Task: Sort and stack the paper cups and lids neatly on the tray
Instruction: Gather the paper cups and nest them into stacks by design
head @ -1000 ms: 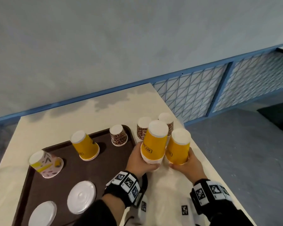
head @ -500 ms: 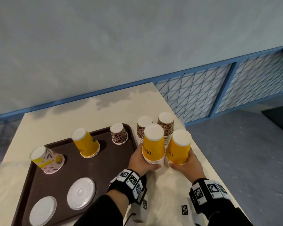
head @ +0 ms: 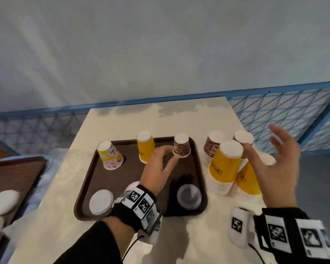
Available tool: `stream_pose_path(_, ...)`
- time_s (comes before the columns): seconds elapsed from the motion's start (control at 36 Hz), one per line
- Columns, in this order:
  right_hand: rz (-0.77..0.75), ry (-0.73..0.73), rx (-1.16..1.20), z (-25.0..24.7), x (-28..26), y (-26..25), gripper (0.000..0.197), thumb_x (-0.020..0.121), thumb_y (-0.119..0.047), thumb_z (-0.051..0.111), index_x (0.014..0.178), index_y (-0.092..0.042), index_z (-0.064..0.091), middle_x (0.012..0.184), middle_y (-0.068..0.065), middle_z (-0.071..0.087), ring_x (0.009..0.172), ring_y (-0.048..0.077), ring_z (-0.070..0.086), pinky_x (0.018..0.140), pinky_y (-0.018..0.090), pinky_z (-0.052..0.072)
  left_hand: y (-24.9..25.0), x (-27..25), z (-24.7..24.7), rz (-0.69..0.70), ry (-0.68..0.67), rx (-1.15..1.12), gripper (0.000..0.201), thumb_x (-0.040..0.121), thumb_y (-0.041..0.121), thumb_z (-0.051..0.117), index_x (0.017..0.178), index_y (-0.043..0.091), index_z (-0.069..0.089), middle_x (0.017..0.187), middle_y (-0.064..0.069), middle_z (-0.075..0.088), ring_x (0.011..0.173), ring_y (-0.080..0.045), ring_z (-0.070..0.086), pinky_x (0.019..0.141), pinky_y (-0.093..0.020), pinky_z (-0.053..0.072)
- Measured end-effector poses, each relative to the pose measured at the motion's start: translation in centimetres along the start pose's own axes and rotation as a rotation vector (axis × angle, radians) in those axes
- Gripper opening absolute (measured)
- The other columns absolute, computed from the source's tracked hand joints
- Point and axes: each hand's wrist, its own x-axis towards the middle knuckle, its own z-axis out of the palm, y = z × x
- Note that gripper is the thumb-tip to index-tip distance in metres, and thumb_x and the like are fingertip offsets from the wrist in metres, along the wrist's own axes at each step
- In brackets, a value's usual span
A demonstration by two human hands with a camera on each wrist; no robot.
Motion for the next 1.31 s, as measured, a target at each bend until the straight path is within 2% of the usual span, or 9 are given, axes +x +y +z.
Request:
stream_pose_path(0.06,-0.076,-0.057,0.021,2.4,0.0,-2.2,0.054,0.071,-0.046,0.066,0.119,-0.040,0.044,0.123,-0.011,0.041,0.113,0.005,0.045,0.092,0.006,0.033,-0.5,-0.2,-3.0,0.018,0.065,0.086,0.032,0.093,0.025,0.052,0.123,0.013,0.052,0.121,0.002,0.056,0.113,-0.008,0.050,0.095,-0.021,0.040)
stream_pose_path(0.25,-0.192,-0.371,0.045,13.7,-3.0,-8.4,0.047,0.080,-0.021,0.068,0.122,-0.027,0.049,0.121,-0.011,0.042,0.113,0.005,0.045,0.085,-0.008,0.029,-4.8,-1.6,-14.4,-0.117,0.148,0.424,0.053,0.083,0.039,0.051,0.127,0.010,0.050,0.129,-0.011,0.050,0.115,-0.029,0.053,0.097,-0.043,0.043)
stream_pose_path(0.33,-0.228,-0.515,0.069,19.2,-5.2,-11.0,0.043,0.080,-0.019,0.069,0.118,-0.029,0.050,0.117,-0.013,0.043,0.110,0.005,0.047,0.089,0.003,0.033,-7.8,-2.6,-19.4,-0.203,0.196,0.520,0.069,0.074,0.054,0.046,0.129,0.012,0.048,0.134,-0.010,0.047,0.126,-0.028,0.045,0.099,-0.048,0.042)
stream_pose_path(0.42,-0.239,-0.647,0.065,24.9,-7.8,-13.8,0.041,0.080,-0.019,0.068,0.118,-0.026,0.052,0.116,-0.012,0.042,0.108,0.007,0.047,0.093,0.020,0.036,-10.9,-3.8,-24.6,-0.273,0.262,0.567,0.059,0.082,0.036,0.062,0.133,0.015,0.042,0.142,-0.008,0.037,0.134,-0.027,0.035,0.105,-0.051,0.034)
stream_pose_path(0.75,-0.455,-1.028,0.000,48.5,-18.5,-25.0,0.044,0.081,-0.021,0.068,0.122,-0.018,0.053,0.124,0.002,0.049,0.113,0.012,0.049,0.102,0.025,0.039,-21.4,-8.6,-46.9,-0.460,0.542,0.630,0.071,0.080,0.030,0.067,0.138,0.009,0.033,0.147,-0.014,0.027,0.139,-0.031,0.025,0.109,-0.049,0.032)
stream_pose_path(0.92,-0.477,-1.180,-0.140,57.6,-23.4,-28.1,0.050,0.082,-0.025,0.067,0.127,-0.019,0.047,0.132,0.006,0.044,0.119,0.024,0.049,0.100,0.035,0.042,-26.9,-10.4,-53.6,-0.671,0.554,0.548,0.087,0.078,0.031,0.071,0.144,0.009,0.019,0.151,-0.014,0.020,0.141,-0.032,0.021,0.109,-0.054,0.031)
stream_pose_path(1.08,-0.385,-1.296,-0.201,64.5,-26.5,-29.2,0.073,0.077,-0.031,0.072,0.137,-0.017,0.033,0.139,0.011,0.041,0.127,0.026,0.044,0.102,0.039,0.040,-31.2,-11.2,-56.2,-0.726,0.644,0.214,0.111,0.071,0.020,0.079,0.148,0.006,0.000,0.152,-0.020,0.017,0.141,-0.032,0.024,0.114,-0.042,0.029)
stream_pose_path(1.19,-0.285,-1.358,-0.169,67.5,-28.2,-28.9,0.093,0.072,-0.030,0.077,0.145,-0.013,0.021,0.150,0.009,0.033,0.137,0.023,0.035,0.108,0.036,0.032,-34.1,-11.9,-56.8,-0.769,0.633,0.030,0.108,0.067,0.019,0.083,0.146,0.008,0.010,0.143,-0.016,0.043,0.129,-0.030,0.045,0.103,-0.039,0.039)
stream_pose_path(1.31,-0.167,-1.431,-0.061,69.1,-29.8,-27.8,0.096,0.070,-0.022,0.079,0.145,-0.014,0.020,0.145,0.005,0.041,0.132,0.021,0.042,0.099,0.027,0.036,-36.5,-12.5,-56.5,-0.802,0.597,-0.116,0.083,0.061,0.012,0.086,0.130,0.009,0.041,0.129,-0.010,0.056,0.121,-0.027,0.053,0.102,-0.043,0.045)
